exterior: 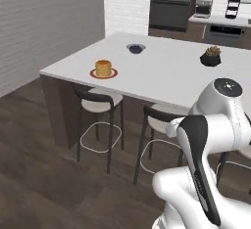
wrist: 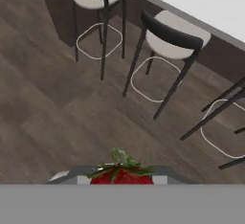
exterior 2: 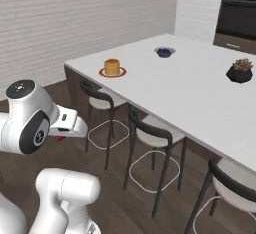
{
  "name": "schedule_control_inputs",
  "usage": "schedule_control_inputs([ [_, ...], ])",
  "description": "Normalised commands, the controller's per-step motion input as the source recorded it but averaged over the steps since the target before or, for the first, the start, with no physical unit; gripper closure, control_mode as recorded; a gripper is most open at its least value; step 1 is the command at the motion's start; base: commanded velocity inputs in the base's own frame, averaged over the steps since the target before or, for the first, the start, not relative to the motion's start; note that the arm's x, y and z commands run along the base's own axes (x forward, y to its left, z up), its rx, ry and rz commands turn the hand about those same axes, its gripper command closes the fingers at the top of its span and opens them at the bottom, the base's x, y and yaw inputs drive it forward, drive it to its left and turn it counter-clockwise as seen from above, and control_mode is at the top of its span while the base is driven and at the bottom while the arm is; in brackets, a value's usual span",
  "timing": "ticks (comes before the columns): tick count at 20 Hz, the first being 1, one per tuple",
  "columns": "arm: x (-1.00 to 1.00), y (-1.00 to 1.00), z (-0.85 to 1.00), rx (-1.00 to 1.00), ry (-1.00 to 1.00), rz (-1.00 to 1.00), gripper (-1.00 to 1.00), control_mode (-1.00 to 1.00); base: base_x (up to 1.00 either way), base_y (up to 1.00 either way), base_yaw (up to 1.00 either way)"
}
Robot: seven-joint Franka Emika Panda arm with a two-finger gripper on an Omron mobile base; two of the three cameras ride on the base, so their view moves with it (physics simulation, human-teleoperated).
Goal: Take the strawberry from the fridge and place it on top of the pancake, located on the dining counter.
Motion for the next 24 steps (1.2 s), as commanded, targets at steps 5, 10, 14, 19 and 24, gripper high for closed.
schedule_control_inputs([
  [5,0.00,0.00,0.00,0.00,0.00,0.00,1.00,1.00,0.70,0.55,-0.59],
  [10,0.00,0.00,0.00,0.00,0.00,0.00,1.00,1.00,0.61,0.74,-0.52],
  [14,0.00,0.00,0.00,0.00,0.00,0.00,1.00,1.00,0.63,0.70,-0.52],
  [19,0.00,0.00,0.00,0.00,0.00,0.00,1.00,1.00,0.59,0.69,-0.50],
  [24,0.00,0.00,0.00,0.00,0.00,0.00,1.00,1.00,0.59,0.83,-0.46],
])
